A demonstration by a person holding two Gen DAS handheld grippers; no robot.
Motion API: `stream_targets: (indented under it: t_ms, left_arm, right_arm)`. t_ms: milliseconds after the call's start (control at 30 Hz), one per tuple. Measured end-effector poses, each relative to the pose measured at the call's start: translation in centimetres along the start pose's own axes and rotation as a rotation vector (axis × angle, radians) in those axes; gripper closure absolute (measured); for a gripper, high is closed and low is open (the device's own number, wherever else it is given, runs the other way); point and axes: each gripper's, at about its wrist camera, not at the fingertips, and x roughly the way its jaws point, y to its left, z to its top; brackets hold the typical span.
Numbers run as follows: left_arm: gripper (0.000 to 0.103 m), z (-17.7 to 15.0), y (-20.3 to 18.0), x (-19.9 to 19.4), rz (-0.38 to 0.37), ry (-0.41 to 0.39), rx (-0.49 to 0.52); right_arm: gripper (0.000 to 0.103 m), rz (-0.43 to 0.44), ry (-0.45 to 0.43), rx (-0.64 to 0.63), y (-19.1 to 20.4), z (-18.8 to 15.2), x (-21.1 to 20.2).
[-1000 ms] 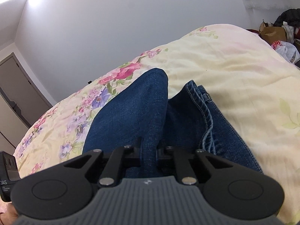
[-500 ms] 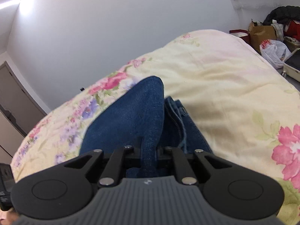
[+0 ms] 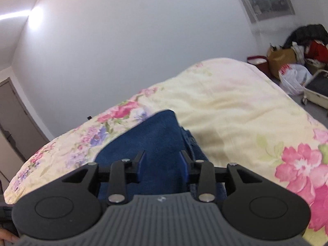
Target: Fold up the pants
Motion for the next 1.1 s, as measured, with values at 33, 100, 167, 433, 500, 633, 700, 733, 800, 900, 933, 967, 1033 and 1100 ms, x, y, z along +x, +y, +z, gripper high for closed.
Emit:
stream_targets:
  t_ms: [33, 100, 167, 433, 500, 633, 700, 733, 800, 900, 933, 967, 1033, 1100]
  left_arm:
    - [0.018, -0.1, -0.5, -0.2, -0.02, 0.008, 0.001]
    - [0.018, -0.4, -1.7, 0.0, -0.033, 0.053, 0.006]
    - [0.018, -1.0, -2.9, 0.7, -0.001, 0.1, 0.029]
    - [0.01, -3.7, -5.5, 3.1, 0.091, 0.139, 0.161]
    - [0.004, -4.4, -6.2, 3.5, 0.107, 0.132, 0.207]
    - [0.0, -5.2, -7.2, 3.6, 0.145, 0.12, 0.261]
    - [0.0, -5.1, -7.1, 3.5, 0.139, 0.122, 0.25]
    - [0.0, -5.0, -7.0, 3.5, 0.132, 0.124, 0.242]
    - [0.0, -4.9, -6.7, 3.5, 0.123, 0.128, 0.237]
    - [0.0, -5.0, -6.6, 3.6, 0.118, 0.126, 0.244]
    - [0.0, -5.0, -6.6, 3.6, 0.117, 0.126, 0.248]
    - [0.0, -5.1, -6.7, 3.7, 0.117, 0.126, 0.257]
    - [0.0, -5.4, -6.9, 3.7, 0.117, 0.123, 0.281]
    - [0.0, -5.7, -7.0, 3.7, 0.116, 0.117, 0.297]
  right_arm:
    - [0.071, 0.024, 0.001, -0.016, 0.8, 0.2, -0.6]
    - [0.071, 0.043, 0.037, -0.077, 2.6, 0.1, -1.1]
    - [0.072, 0.02, 0.104, -0.142, 3.9, -0.7, -0.5]
    - [0.103, -0.198, 0.244, -0.295, 2.9, -4.9, 1.9]
    - [0.103, -0.198, 0.228, -0.236, 0.9, -5.4, 2.5]
    - [0.103, -0.191, 0.221, -0.189, 0.2, -5.6, 2.5]
    - [0.103, -0.2, 0.211, -0.183, 0.8, -5.4, 2.1]
    - [0.096, -0.184, 0.19, -0.172, 1.3, -5.2, 1.5]
    - [0.082, -0.11, 0.137, -0.143, 2.0, -5.0, -0.4]
    - [0.082, -0.07, 0.161, -0.147, 2.6, -5.5, -1.0]
    - [0.083, -0.078, 0.188, -0.162, 2.6, -6.0, -0.8]
    - [0.088, -0.097, 0.209, -0.18, 2.5, -6.5, -0.4]
    - [0.1, -0.139, 0.213, -0.168, 1.7, -7.4, 0.5]
    - [0.103, -0.151, 0.211, -0.166, 1.4, -7.7, 0.8]
